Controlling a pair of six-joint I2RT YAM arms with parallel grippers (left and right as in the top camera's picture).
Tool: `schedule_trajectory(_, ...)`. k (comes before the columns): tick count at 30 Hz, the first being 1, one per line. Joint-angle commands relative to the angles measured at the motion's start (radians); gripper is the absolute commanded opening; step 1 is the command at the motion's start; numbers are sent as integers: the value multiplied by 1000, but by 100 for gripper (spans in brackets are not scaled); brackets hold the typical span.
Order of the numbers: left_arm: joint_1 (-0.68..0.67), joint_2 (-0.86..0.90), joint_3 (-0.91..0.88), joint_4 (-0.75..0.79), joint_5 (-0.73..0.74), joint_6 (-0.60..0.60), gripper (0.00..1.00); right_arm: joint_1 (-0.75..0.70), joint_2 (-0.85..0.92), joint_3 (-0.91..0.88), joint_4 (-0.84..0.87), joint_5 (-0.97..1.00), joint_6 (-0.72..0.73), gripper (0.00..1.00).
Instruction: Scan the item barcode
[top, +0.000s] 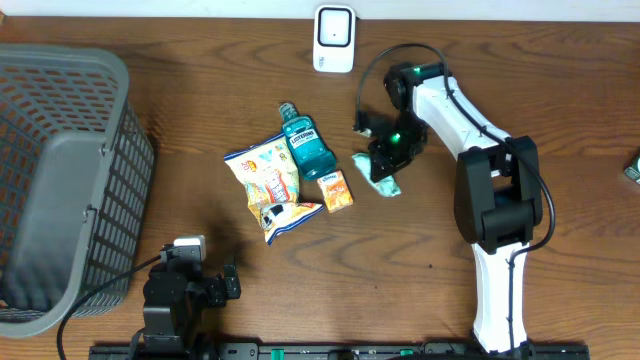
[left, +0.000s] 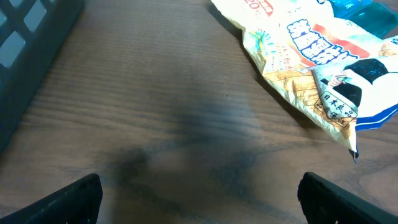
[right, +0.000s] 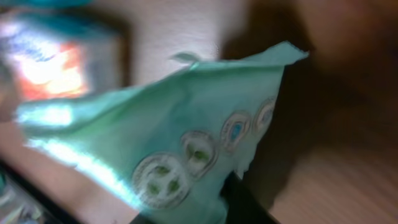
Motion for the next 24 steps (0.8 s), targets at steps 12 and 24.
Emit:
schedule_trajectory(12,-3,-4,-4,-24,-13,10,98,143,-118,8,23,303,268,99)
schedule_trajectory(24,-3,-4,-4,-24,-13,10,98,173,-168,-11,50,317,407,1)
